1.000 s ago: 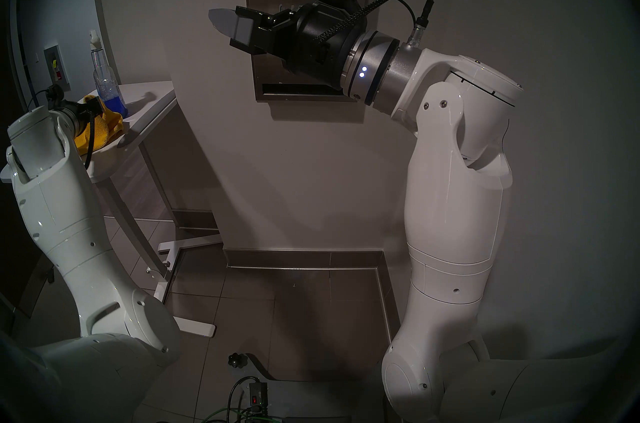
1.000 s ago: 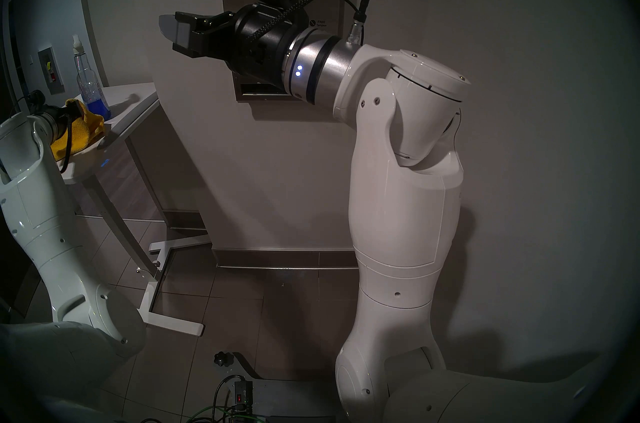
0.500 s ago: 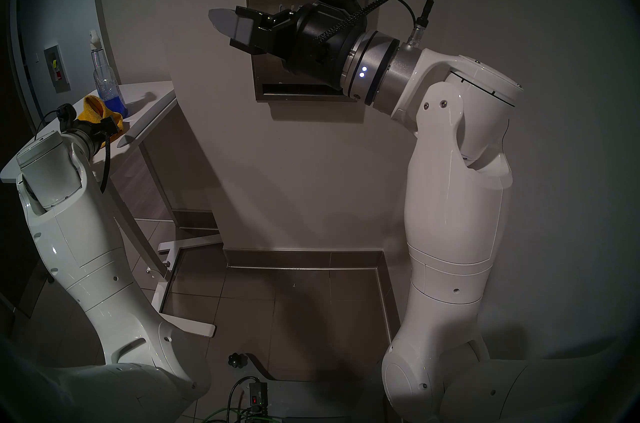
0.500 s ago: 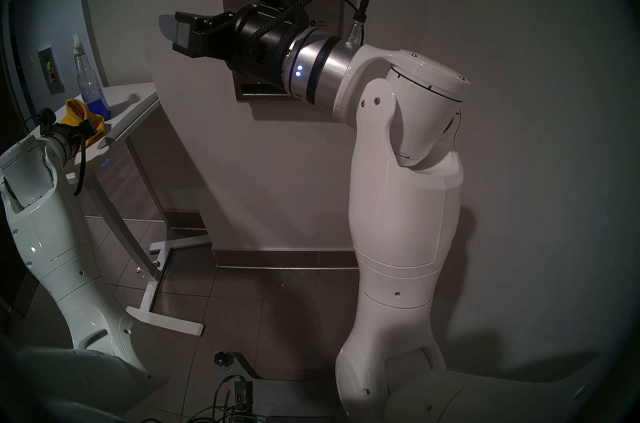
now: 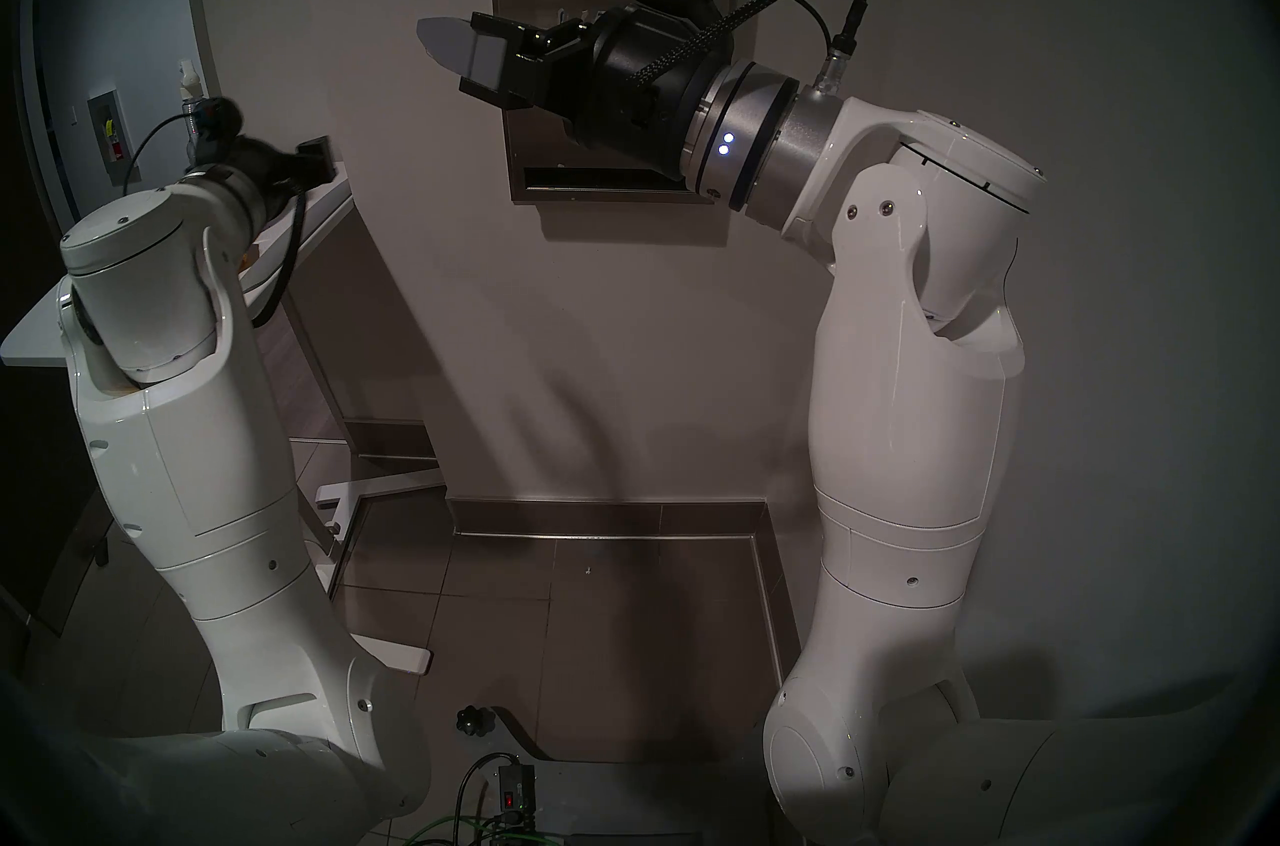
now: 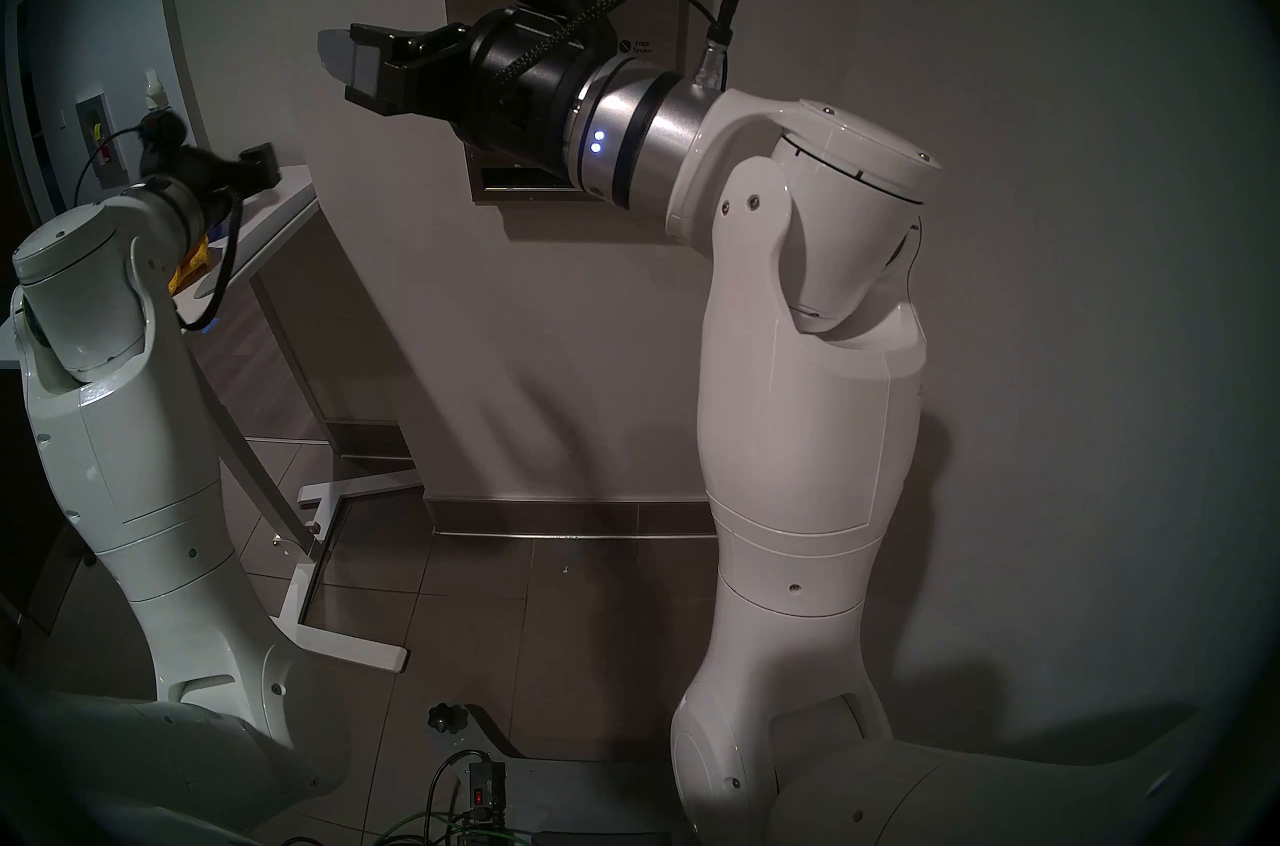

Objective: Pick up the cloth and wipe the surface

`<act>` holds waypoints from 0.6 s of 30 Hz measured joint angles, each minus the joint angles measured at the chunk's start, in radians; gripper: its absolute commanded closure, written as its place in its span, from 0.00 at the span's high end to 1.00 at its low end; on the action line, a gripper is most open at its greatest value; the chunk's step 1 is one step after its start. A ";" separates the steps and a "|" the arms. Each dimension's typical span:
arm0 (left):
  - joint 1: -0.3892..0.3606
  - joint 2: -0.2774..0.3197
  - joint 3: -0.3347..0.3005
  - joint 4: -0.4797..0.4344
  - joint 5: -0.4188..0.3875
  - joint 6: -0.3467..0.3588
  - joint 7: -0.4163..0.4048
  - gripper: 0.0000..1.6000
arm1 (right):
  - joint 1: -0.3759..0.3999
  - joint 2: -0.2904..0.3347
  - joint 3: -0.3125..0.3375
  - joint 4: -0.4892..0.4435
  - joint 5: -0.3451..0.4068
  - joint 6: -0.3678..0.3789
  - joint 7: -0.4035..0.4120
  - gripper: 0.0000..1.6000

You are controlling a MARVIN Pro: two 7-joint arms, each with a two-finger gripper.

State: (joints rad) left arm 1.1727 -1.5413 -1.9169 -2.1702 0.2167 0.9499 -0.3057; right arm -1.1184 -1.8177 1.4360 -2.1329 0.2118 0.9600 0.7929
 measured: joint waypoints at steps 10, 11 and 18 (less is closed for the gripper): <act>0.075 0.035 0.178 -0.007 0.048 -0.125 -0.060 1.00 | 0.000 0.000 0.000 0.000 0.000 0.000 0.000 0.94; 0.084 0.039 0.193 -0.005 0.052 -0.136 -0.061 1.00 | 0.000 0.000 0.000 0.000 0.000 0.000 0.000 0.94; 0.147 0.079 0.259 0.011 0.073 -0.249 -0.046 1.00 | 0.000 0.000 0.000 -0.001 0.000 0.000 -0.001 0.94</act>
State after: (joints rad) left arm 1.3201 -1.4621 -1.6581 -2.1589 0.2896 0.7013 -0.3513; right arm -1.1183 -1.8173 1.4360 -2.1335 0.2123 0.9600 0.7923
